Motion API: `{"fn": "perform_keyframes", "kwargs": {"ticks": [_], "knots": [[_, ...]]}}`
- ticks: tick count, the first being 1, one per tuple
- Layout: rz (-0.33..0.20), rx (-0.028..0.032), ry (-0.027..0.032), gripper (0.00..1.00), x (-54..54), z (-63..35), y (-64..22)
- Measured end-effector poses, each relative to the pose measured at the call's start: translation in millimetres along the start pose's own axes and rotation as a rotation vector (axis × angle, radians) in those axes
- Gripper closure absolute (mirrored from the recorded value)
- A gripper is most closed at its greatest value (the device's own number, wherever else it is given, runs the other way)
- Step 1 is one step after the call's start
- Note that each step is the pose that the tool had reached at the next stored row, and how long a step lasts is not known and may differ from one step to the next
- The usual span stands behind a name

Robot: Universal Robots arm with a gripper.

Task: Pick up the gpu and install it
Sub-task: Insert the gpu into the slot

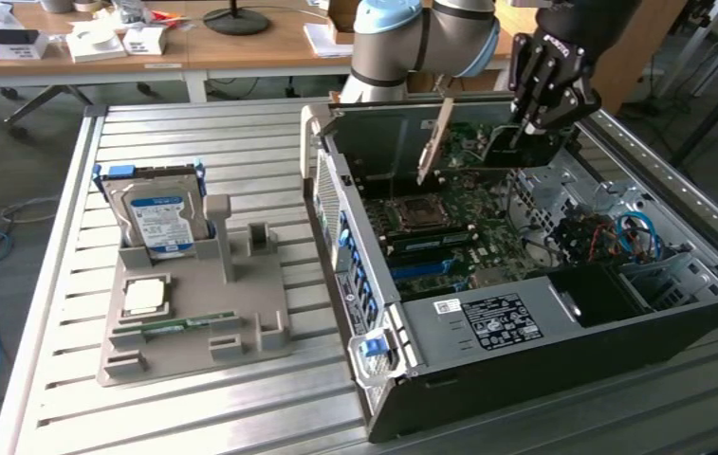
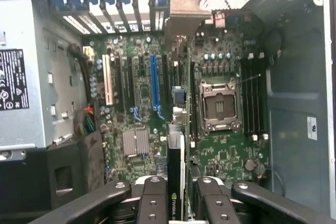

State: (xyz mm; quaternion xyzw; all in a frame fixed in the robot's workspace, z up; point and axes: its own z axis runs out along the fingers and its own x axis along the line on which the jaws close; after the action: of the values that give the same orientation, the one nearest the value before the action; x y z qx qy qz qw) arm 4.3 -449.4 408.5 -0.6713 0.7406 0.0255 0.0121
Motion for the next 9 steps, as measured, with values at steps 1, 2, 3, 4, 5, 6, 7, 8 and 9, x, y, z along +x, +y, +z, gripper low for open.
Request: {"fn": "perform_keyframes", "kwargs": {"ticks": [1,2,3,4,5,6,7,8,9], "knots": [[-0.001,0.0054,-0.0006,0.74,0.0,0.2,0.0],[-0.003,0.0128,-0.0014,0.74,0.0,0.4,0.0],[-0.006,0.0211,-0.0024,0.74,0.1,0.7,0.0],[-0.009,0.0291,-0.0032,0.74,0.1,0.9,0.0],[-0.011,0.0345,-0.0038,0.74,0.2,1.1,0.0],[-0.012,0.0376,-0.0039,0.74,0.2,1.2,0.0],[-0.012,0.0378,-0.0038,0.74,0.3,1.2,-0.1],[-0.012,0.0378,-0.0039,0.74,0.4,1.4,-0.1],[-0.012,0.0379,-0.0041,0.74,0.8,1.7,-0.1]]}}
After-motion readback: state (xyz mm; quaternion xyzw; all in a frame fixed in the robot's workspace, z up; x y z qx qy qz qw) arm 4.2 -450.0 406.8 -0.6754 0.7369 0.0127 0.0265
